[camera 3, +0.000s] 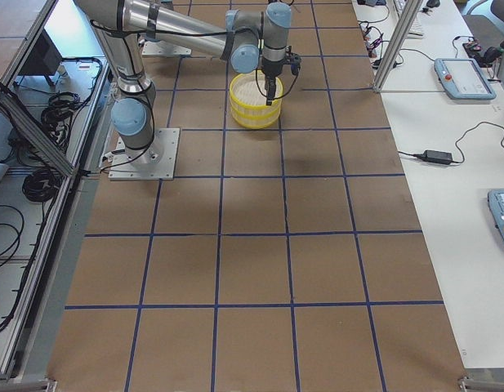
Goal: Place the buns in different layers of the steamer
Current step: 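Carry the brown bun over the top tier and release it with the left gripper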
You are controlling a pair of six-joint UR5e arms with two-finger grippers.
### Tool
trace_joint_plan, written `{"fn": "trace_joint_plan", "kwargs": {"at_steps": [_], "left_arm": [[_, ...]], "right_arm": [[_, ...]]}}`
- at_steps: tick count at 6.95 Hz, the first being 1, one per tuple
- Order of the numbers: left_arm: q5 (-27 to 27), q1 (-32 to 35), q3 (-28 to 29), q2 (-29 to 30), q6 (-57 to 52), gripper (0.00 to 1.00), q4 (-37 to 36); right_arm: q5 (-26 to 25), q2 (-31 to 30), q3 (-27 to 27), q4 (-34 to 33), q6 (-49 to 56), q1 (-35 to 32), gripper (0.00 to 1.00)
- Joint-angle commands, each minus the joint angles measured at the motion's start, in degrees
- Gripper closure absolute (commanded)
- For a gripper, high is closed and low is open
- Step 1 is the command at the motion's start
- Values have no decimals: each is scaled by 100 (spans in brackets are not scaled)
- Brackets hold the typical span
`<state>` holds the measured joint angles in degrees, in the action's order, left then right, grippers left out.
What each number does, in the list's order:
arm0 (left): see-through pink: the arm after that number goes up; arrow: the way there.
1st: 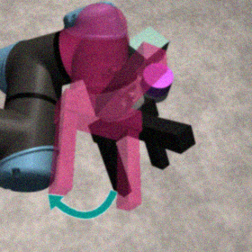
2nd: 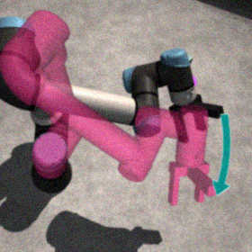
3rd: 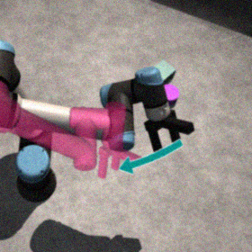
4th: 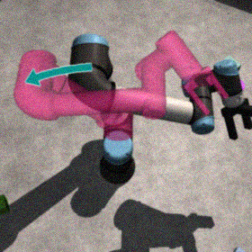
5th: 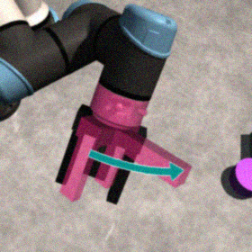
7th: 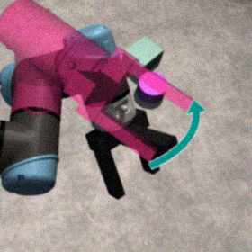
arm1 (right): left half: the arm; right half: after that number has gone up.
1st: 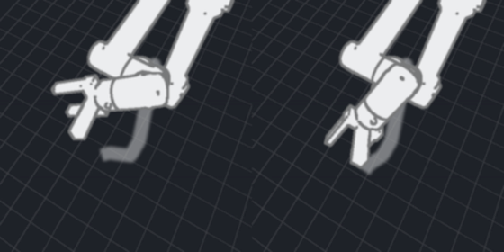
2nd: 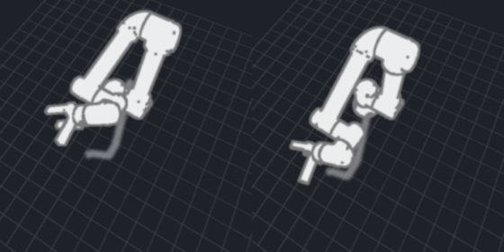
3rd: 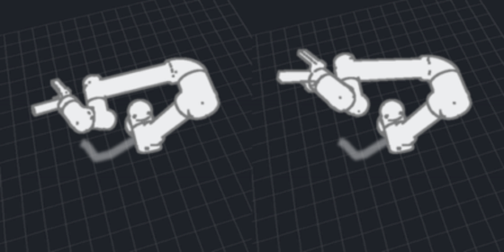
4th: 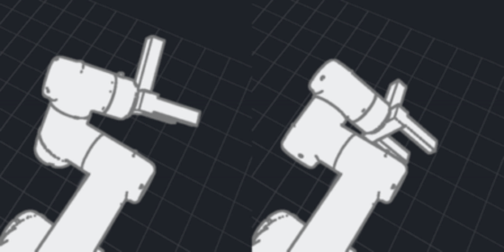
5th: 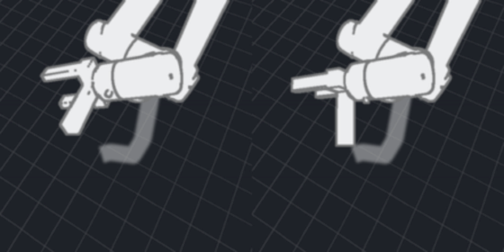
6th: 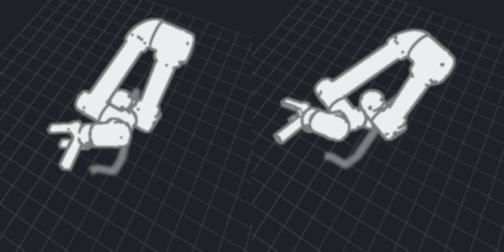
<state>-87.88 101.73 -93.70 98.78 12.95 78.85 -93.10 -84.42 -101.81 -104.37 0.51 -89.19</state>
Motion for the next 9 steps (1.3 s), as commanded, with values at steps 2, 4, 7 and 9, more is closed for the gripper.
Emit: {"fn": "trace_joint_plan", "kwargs": {"at_steps": [2,4,7,9], "left_arm": [[938,1451,18,674,1836,88,-1103],[861,1692,27,1029,2202,18,-1853],[354,1631,157,801,2150,0,-1525],[306,1211,640,591,2124,0,-560]], "right_arm": [[12,-205,846,1180,396,481,0],[38,-346,996,1297,336,412,0],[135,-522,1076,1595,309,376,0],[161,-532,1085,1596,274,359,0]]}}
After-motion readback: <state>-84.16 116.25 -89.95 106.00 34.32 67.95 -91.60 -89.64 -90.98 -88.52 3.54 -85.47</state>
